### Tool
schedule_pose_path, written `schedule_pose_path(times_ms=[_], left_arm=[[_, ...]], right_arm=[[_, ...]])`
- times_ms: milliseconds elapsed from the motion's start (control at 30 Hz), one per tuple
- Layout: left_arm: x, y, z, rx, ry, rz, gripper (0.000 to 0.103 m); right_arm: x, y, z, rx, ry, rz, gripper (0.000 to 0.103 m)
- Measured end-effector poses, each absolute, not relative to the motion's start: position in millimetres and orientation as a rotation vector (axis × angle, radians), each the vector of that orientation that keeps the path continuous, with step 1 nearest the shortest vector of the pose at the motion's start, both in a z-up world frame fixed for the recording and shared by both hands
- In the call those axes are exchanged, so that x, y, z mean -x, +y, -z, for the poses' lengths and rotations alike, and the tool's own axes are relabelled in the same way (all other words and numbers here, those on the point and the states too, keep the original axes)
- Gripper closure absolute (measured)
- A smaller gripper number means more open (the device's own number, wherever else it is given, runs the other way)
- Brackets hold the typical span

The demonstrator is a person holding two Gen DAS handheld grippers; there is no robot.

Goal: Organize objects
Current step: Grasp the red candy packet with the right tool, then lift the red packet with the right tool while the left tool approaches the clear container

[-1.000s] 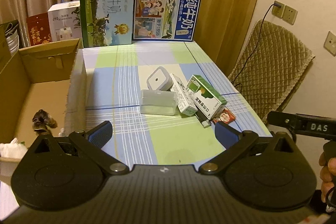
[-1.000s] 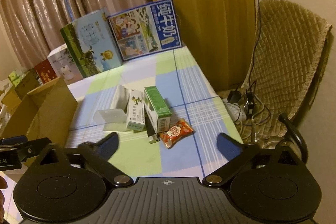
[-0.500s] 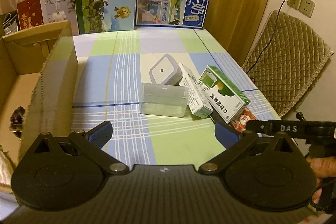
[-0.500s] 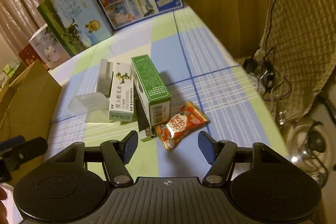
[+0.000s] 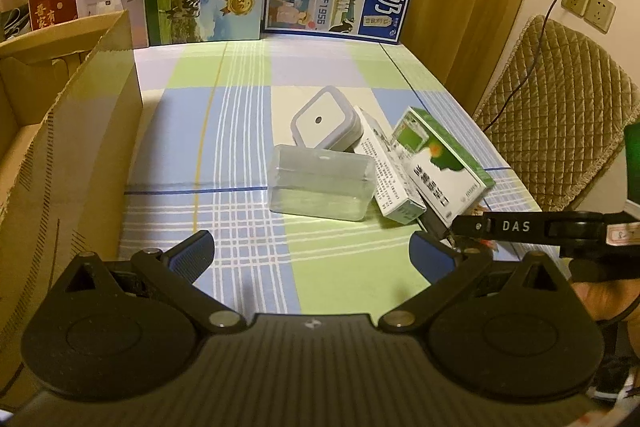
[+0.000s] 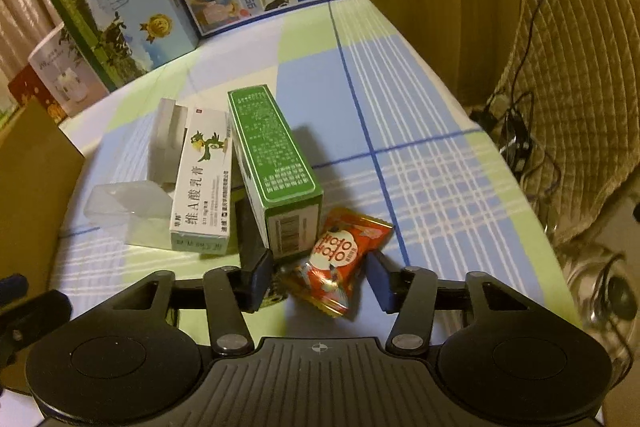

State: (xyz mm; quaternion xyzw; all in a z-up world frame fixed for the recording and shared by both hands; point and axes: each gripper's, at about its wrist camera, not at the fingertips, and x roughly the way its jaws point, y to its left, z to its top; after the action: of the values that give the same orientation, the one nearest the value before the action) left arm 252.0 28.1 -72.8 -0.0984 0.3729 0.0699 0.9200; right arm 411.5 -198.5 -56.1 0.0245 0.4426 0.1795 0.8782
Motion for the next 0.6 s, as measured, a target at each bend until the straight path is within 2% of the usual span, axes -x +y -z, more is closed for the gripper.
schedule_pose_path(times_ms=[133,267,600], left_arm=[[-254.9,29.2,73.7,0.204,0.767,-0.144,0.001],[-261.5,28.2,74.0,0.2,0.76,-0.142,0.001],[-291.2,23.1,86.1,0.145,0.747,-0.149,0.001]], right_arm=[[-414.9,-196.6,58.2,-0.028,0.907,-0.377,0.066],[-413.9,-199.5,56.3,-0.025,0.908,-0.37,0.08],[-408.6,-204.5,49.7,-0.064,0.924,-0.389,0.081]])
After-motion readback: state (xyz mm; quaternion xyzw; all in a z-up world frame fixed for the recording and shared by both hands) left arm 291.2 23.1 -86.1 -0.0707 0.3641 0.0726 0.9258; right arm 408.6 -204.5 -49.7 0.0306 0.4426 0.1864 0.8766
